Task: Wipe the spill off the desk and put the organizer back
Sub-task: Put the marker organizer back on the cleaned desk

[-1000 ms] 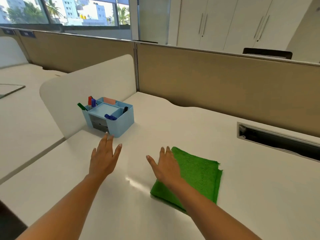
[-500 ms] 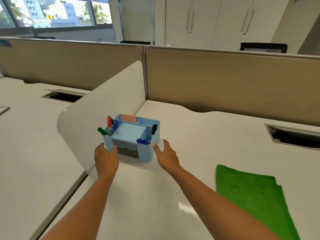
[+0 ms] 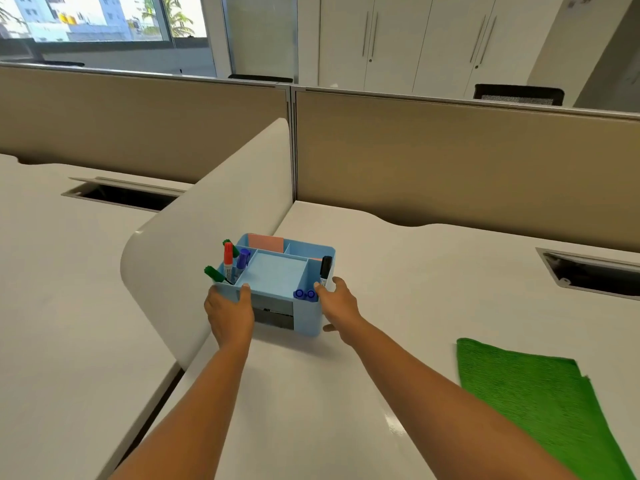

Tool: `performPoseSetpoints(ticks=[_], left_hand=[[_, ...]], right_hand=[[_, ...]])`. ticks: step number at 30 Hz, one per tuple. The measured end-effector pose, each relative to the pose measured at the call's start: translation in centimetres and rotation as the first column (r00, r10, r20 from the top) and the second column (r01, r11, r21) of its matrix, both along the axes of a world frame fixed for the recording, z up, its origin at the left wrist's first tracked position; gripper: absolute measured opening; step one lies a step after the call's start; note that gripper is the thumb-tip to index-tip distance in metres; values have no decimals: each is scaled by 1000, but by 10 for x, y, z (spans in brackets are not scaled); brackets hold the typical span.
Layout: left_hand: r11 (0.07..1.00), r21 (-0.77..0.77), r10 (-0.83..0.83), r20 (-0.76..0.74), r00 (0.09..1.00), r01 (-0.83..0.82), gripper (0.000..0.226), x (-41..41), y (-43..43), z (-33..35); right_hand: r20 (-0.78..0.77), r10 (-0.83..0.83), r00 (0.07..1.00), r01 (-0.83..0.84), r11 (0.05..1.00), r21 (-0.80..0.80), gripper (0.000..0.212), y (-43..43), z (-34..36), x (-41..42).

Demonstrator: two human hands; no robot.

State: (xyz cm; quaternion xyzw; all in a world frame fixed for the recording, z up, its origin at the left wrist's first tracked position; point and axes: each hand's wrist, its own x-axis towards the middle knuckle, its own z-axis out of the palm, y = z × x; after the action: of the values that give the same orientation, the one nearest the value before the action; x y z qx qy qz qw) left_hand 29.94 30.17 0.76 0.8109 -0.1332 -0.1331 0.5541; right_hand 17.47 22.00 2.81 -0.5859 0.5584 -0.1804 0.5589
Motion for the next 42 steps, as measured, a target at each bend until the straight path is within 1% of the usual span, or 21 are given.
performPoseSetpoints(ticks=[6, 15, 19, 24, 27, 30, 32, 37, 42], left_hand=[[999, -32, 6, -35, 999, -7, 63, 7, -5, -4], [994, -107, 26, -53, 998, -31, 62, 7, -7, -8], [992, -118, 26, -73, 997, -34, 64, 8, -9, -8], [983, -184, 1, -78, 997, -15, 63, -3, -18, 2], [982, -186, -20, -52, 998, 10, 66, -13, -31, 13], [991, -116, -72, -15, 997, 70, 69, -27, -49, 21], [989, -98, -117, -12, 993, 115, 69, -39, -62, 25], [960, -139, -251, -51, 967, 242, 74, -87, -103, 36], [919, -181, -370, -84, 925, 351, 74, -131, -148, 49]], right_hand=[[11, -23, 1000, 23, 1000, -13, 42, -5, -1, 7], [6, -32, 999, 32, 999, -42, 42, -7, -4, 9], [0, -11, 1000, 11, 998, -63, 41, -11, -1, 5], [47, -18, 999, 21, 999, -50, 43, -25, 11, -10], [57, -27, 998, 29, 999, -33, 42, -39, 20, -25], [51, -30, 998, 33, 998, -61, 41, -58, 29, -51], [40, -25, 999, 28, 995, -93, 41, -71, 36, -70], [27, -60, 998, 64, 987, -148, 36, -107, 52, -130], [30, -92, 995, 96, 983, -156, 36, -144, 62, -185]])
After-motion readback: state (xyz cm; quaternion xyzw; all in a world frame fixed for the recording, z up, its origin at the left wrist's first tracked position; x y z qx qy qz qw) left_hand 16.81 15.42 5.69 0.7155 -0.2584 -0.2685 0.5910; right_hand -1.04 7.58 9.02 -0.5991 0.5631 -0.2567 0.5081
